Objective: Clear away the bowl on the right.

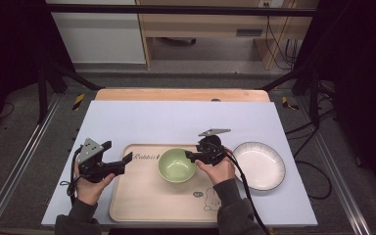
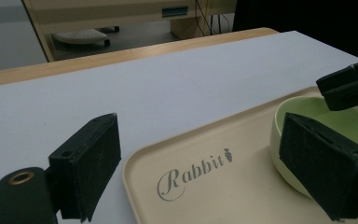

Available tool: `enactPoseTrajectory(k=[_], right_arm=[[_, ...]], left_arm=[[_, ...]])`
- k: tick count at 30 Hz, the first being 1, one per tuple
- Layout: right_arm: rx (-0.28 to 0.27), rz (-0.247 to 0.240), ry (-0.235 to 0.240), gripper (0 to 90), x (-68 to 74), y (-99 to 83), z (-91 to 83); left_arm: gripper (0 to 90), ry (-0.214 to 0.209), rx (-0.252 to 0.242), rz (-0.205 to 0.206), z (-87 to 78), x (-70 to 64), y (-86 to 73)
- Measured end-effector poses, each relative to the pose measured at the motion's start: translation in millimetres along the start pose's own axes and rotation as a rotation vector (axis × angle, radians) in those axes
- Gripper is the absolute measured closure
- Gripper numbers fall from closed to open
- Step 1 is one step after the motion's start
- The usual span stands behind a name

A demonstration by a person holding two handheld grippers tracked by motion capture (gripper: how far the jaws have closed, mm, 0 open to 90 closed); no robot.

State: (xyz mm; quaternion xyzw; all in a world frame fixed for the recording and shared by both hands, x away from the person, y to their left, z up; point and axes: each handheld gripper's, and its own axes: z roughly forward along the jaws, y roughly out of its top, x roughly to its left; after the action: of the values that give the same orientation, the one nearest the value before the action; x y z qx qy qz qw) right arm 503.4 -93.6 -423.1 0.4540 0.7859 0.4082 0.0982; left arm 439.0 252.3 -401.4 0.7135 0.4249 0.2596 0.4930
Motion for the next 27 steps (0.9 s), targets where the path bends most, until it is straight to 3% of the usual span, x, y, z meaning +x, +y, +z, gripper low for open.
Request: enactPoseTrajectory(k=[5, 8, 13, 21, 27], right_arm=[[-0.059, -0.021, -0.005, 30.0, 0.1, 0.5, -12.5], [-0.102, -0.030, 0.019, 26.5, 1.2, 0.4, -22.6], [-0.178, -0.068, -0.003, 21.1, 0.3, -2.7, -39.6], [-0.276, -0.090, -0.048, 18.1, -10.2, -14.7, -61.1], [-0.304, -0.095, -0.064, 16.5, -18.0, -25.1, -72.7]], left_arm=[[12.0, 0.002, 0.000, -0.001, -0.3, 0.7, -0.1], [12.0, 0.002, -0.001, -0.005, -0.2, 1.2, -0.4], [11.9, 0.000, 0.002, -0.006, -0.2, 2.2, -0.9], [11.6, 0.001, 0.008, -0.004, 0.5, 2.9, -2.9], [11.4, 0.006, 0.016, 0.002, 1.0, 2.5, -5.7]])
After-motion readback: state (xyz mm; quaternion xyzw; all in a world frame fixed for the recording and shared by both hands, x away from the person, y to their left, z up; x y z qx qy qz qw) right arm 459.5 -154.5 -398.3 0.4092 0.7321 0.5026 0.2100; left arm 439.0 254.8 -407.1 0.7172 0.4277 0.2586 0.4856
